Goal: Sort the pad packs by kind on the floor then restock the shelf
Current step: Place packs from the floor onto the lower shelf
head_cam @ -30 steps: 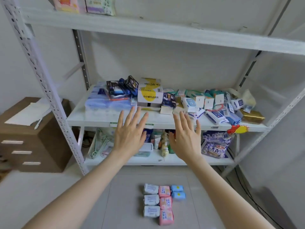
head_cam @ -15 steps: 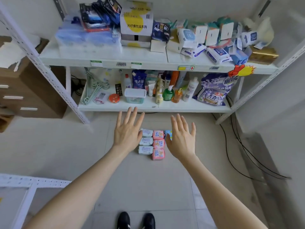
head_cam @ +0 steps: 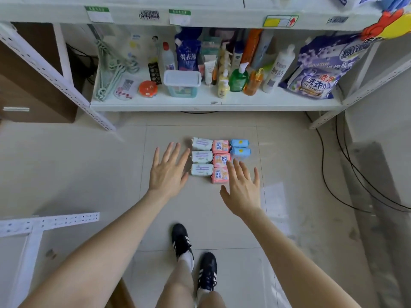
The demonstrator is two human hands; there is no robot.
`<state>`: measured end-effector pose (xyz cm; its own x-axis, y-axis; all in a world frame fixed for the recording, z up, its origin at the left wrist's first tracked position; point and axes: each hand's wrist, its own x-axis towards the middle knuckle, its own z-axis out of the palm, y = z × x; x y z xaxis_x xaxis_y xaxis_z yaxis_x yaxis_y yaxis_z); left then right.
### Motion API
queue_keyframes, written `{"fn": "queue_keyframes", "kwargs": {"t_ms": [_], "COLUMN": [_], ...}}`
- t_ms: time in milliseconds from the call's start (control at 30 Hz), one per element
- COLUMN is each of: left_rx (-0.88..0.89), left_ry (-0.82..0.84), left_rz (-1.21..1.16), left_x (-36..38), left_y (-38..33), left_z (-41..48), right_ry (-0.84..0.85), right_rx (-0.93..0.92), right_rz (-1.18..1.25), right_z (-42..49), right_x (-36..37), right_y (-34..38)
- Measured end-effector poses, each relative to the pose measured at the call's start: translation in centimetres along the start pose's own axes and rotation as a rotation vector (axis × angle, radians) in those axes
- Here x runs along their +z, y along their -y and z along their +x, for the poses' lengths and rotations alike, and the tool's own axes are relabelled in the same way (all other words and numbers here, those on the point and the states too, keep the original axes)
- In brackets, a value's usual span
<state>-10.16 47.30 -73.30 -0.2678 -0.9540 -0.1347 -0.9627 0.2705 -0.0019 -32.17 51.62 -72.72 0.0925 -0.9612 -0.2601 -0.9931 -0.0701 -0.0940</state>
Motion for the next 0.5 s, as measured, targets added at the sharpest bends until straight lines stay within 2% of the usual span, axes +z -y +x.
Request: {"fn": "queue_keyframes", "kwargs": {"t_ms": [500], "left_rx": [0.074], "left_ry": [0.138], "left_rz": [-0.036], "left_x": [24.4], "left_y": [5.6], "left_z": [15.6], "right_ry": [0.194], "right_rx": [0.019], "right_rz": [0.033], "right_z": [18.0], "right_x": [22.5], "right_y": [-0.7]}}
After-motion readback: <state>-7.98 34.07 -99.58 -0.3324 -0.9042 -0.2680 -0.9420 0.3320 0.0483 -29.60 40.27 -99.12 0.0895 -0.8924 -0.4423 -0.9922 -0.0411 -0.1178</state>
